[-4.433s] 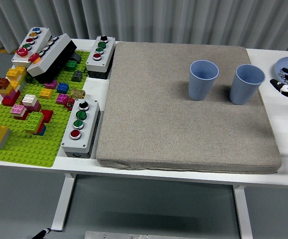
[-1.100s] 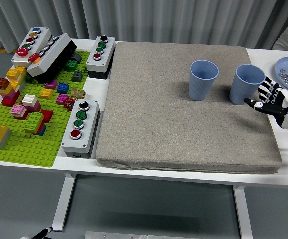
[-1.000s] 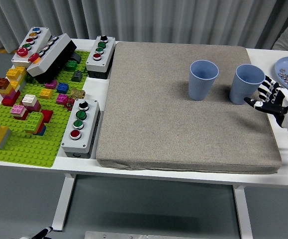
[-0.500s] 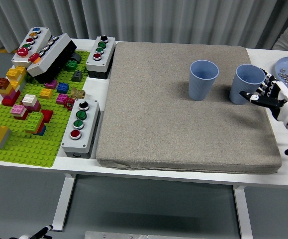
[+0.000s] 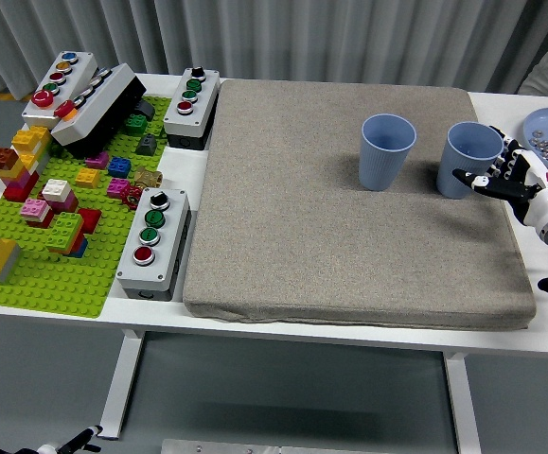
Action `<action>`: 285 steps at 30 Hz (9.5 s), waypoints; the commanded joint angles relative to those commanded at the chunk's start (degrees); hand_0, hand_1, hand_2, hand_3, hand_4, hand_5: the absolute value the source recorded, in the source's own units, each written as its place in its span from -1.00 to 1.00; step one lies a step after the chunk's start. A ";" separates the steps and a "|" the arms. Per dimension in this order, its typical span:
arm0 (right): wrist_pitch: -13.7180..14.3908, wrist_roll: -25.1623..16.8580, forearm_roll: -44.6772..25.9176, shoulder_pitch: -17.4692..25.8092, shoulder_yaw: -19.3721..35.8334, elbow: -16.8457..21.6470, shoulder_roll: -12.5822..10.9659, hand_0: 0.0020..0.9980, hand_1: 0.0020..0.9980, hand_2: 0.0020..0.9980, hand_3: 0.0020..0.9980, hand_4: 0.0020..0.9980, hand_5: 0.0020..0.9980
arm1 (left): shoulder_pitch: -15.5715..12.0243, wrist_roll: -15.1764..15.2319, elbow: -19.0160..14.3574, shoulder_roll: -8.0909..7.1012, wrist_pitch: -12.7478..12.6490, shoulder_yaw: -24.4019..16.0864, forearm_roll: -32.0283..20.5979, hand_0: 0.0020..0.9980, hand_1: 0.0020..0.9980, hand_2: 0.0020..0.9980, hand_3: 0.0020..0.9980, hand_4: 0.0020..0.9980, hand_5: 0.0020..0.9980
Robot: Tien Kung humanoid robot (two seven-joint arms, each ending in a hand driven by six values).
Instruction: Pick cup pour cup place
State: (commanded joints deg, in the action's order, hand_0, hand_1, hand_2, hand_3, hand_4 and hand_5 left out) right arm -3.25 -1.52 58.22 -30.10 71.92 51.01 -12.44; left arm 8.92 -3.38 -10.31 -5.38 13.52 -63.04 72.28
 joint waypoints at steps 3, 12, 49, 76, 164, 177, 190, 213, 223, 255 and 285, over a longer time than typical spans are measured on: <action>-0.06 -0.06 -0.14 -0.22 0.15 -0.31 0.02 0.99 0.94 1.00 1.00 0.79 -0.40 | 0.01 -0.03 0.00 -0.01 0.03 0.02 0.03 0.67 0.67 0.75 0.61 0.29 1.00; -0.13 -0.36 -0.38 -0.54 0.41 -1.33 0.49 0.99 0.94 1.00 1.00 0.78 -0.39 | 0.18 -0.01 0.00 0.04 0.05 0.12 0.01 0.67 0.67 0.75 0.61 0.29 1.00; -0.18 -2.68 -1.14 -0.73 -0.27 -6.69 1.64 0.97 0.94 1.00 1.00 0.75 -0.39 | 0.60 0.23 0.00 0.01 0.03 2.08 -1.34 0.67 0.67 0.75 0.61 0.29 1.00; -0.18 -3.38 -0.83 -3.80 -0.74 -10.23 3.04 0.96 0.93 1.00 1.00 0.74 -0.38 | 1.81 -0.23 0.00 0.21 0.18 2.12 -0.09 0.67 0.67 0.75 0.61 0.29 1.00; 10.35 0.94 27.98 -11.87 -9.27 -2.86 2.18 0.40 0.20 0.06 0.25 0.29 -0.97 | 0.10 -0.19 0.00 -0.35 -0.74 0.68 -1.25 0.64 0.68 0.75 0.61 0.28 1.00; 12.50 2.79 40.51 -11.68 -8.81 0.53 2.42 0.40 0.20 0.05 0.24 0.29 -0.97 | 0.12 -0.18 0.00 -0.36 -0.71 0.65 -1.22 0.64 0.68 0.75 0.61 0.28 1.00; 13.47 4.45 47.27 -11.66 -9.94 3.10 3.06 0.40 0.20 0.05 0.23 0.28 -0.97 | 0.41 -0.23 0.00 -0.42 -0.66 0.38 -0.92 0.64 0.68 0.75 0.61 0.28 1.00; 14.81 6.82 56.58 -11.39 -11.57 6.00 2.70 0.41 0.20 0.05 0.22 0.27 -0.99 | 0.44 -0.26 0.00 -0.48 -0.65 -0.05 -0.57 0.63 0.68 0.75 0.61 0.28 1.00; 14.89 7.74 57.52 -11.33 -11.87 7.26 2.71 0.42 0.20 0.05 0.21 0.27 -0.99 | 0.40 -0.34 0.00 -0.49 -0.62 -0.23 -0.40 0.63 0.68 0.75 0.61 0.28 1.00; 14.89 8.03 57.16 -12.92 -16.49 7.48 -0.37 0.42 0.21 0.05 0.15 0.25 -1.00 | 0.33 -0.36 0.00 -0.66 -0.64 -0.53 -0.24 0.64 0.68 0.75 0.61 0.28 1.00; 15.79 8.37 56.87 -14.77 -21.25 6.64 -1.91 0.46 0.22 0.06 0.12 0.23 -1.00 | 0.53 -0.35 0.00 -0.78 -0.64 -0.62 -0.24 0.64 0.68 0.75 0.61 0.28 1.00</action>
State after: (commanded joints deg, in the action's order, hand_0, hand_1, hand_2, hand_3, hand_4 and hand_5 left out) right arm 12.54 6.86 115.09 -44.87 50.67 57.65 -14.35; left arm 9.45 -3.73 -10.31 -6.17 12.88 -63.66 72.05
